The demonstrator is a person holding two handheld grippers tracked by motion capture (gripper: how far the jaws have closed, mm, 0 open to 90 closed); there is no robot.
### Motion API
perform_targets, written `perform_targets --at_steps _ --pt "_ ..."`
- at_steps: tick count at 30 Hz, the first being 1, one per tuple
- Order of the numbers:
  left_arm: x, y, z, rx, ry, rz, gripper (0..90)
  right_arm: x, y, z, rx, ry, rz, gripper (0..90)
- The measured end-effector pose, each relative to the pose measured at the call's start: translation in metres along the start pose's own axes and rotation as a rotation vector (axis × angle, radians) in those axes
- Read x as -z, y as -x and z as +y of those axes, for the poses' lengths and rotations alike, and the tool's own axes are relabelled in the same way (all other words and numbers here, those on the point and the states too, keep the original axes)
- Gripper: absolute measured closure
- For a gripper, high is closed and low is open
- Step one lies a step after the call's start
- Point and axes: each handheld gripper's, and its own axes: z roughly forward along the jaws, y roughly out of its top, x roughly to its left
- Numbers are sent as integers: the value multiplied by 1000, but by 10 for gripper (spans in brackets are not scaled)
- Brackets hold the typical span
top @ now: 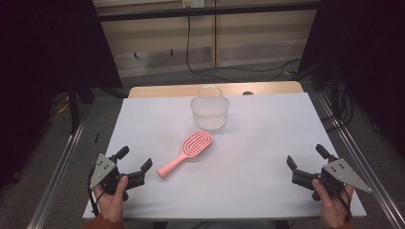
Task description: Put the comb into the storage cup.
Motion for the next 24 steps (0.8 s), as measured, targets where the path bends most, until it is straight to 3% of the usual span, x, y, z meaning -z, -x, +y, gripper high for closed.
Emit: perform_targets --at_steps 5,13,24 --pt "-2 0 0 -20 -27 -2 34 0 0 0 -4 -1 3 3" --pt "-3 1 2 -14 -28 -20 32 -1 0 -1 -6 -10 20 0" --pt "-10 8 7 -44 -69 -86 34 -1 0 -2 -9 -15 28 0"
